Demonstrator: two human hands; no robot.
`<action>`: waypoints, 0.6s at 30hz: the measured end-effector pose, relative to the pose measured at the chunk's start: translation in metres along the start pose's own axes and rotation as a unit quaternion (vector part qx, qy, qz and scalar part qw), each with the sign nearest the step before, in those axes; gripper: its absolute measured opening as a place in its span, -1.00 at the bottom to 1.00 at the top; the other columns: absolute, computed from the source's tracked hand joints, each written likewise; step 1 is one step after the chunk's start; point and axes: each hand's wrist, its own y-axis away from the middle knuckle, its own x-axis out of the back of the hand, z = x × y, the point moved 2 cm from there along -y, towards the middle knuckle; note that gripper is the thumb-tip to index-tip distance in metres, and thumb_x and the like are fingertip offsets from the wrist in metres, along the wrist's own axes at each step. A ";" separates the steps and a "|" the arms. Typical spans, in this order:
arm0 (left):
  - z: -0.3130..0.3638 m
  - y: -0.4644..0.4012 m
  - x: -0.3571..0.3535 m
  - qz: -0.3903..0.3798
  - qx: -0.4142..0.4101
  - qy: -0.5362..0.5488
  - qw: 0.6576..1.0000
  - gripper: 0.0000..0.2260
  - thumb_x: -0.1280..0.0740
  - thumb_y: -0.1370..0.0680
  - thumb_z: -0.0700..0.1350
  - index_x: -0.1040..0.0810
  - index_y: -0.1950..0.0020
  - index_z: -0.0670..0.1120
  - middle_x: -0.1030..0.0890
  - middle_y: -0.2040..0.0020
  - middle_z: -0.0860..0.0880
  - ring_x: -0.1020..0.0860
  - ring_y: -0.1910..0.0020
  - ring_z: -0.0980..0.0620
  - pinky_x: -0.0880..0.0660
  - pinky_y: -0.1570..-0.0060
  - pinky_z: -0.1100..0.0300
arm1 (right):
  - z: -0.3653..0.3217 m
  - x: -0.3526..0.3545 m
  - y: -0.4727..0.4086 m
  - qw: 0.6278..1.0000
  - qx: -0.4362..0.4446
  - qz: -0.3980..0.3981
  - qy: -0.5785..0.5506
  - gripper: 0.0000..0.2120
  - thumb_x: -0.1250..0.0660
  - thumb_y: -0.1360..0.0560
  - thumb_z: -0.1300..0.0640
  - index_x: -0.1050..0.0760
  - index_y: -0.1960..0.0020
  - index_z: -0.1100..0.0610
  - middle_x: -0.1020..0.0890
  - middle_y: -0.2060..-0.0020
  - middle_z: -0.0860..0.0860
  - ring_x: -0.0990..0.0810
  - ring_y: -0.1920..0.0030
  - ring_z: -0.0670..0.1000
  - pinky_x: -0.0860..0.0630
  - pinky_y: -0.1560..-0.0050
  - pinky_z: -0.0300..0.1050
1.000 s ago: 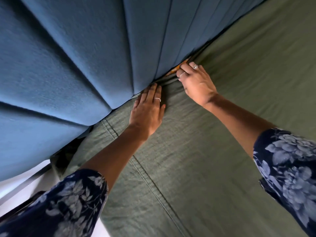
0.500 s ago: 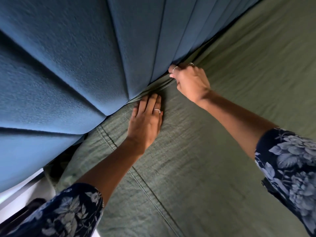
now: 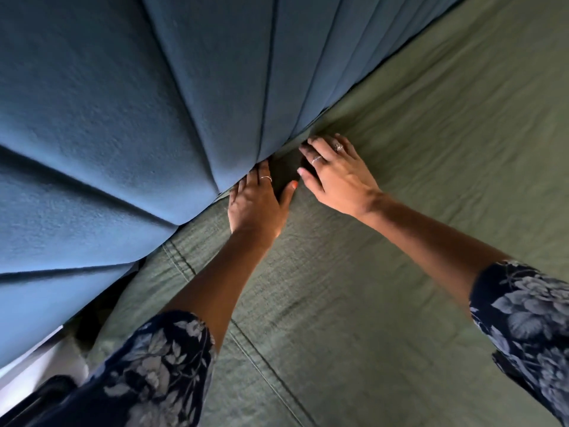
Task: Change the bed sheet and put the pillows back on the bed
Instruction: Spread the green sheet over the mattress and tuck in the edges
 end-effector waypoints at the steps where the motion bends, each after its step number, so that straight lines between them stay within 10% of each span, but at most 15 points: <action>1: 0.001 -0.007 0.001 -0.024 0.033 0.016 0.999 -0.34 -0.02 -0.59 0.31 -0.12 -0.54 -0.09 -0.37 -0.42 -0.21 -0.36 -0.39 -0.18 -0.28 -0.36 -0.04 | 0.002 -0.003 0.002 1.000 -0.012 -0.011 0.009 -0.46 -0.04 -0.58 -0.11 -0.45 -0.34 0.25 -0.49 -0.29 0.16 -0.48 -0.27 0.16 -0.28 -0.40 0.10; 5: -0.011 -0.019 -0.002 -0.044 0.063 0.035 0.996 -0.30 -0.01 -0.54 0.38 -0.26 -0.49 -0.08 -0.49 -0.31 -0.24 -0.45 -0.30 -0.23 -0.40 -0.25 -0.04 | -0.001 -0.006 -0.006 0.998 -0.040 -0.043 -0.014 -0.35 0.07 -0.56 -0.21 -0.31 -0.45 0.21 -0.38 -0.42 0.11 -0.32 -0.44 0.05 -0.07 -0.49 0.08; 11: -0.017 0.005 -0.013 0.179 -0.112 0.024 0.977 -0.57 -0.13 -0.62 -0.04 -0.42 -0.39 -0.27 -0.55 -0.25 -0.28 -0.55 -0.21 -0.24 -0.47 -0.21 -0.06 | -0.003 -0.003 -0.026 0.994 -0.067 -0.080 -0.012 -0.41 0.03 -0.59 -0.19 -0.27 -0.47 0.14 -0.28 -0.47 0.03 -0.17 -0.50 0.00 0.10 -0.51 0.12; 15: -0.019 0.005 -0.016 0.140 -0.211 0.056 0.966 -0.56 -0.16 -0.59 -0.29 -0.31 -0.49 -0.19 -0.35 -0.47 -0.13 -0.34 -0.44 -0.10 -0.28 -0.43 0.04 | -0.009 -0.003 -0.048 0.989 -0.085 -0.120 -0.018 -0.46 0.00 -0.58 -0.19 -0.37 -0.39 0.10 -0.36 -0.40 0.01 -0.23 -0.46 0.02 0.04 -0.49 0.15; 18: -0.016 0.000 -0.013 0.124 -0.156 0.022 0.980 -0.60 -0.10 -0.64 -0.09 -0.35 -0.46 -0.18 -0.45 -0.39 -0.16 -0.45 -0.34 -0.13 -0.39 -0.34 0.02 | -0.001 -0.001 -0.055 0.982 -0.082 -0.166 -0.043 -0.47 0.03 -0.58 -0.19 -0.34 -0.41 0.05 -0.32 -0.42 -0.02 -0.19 -0.48 0.00 0.10 -0.48 0.20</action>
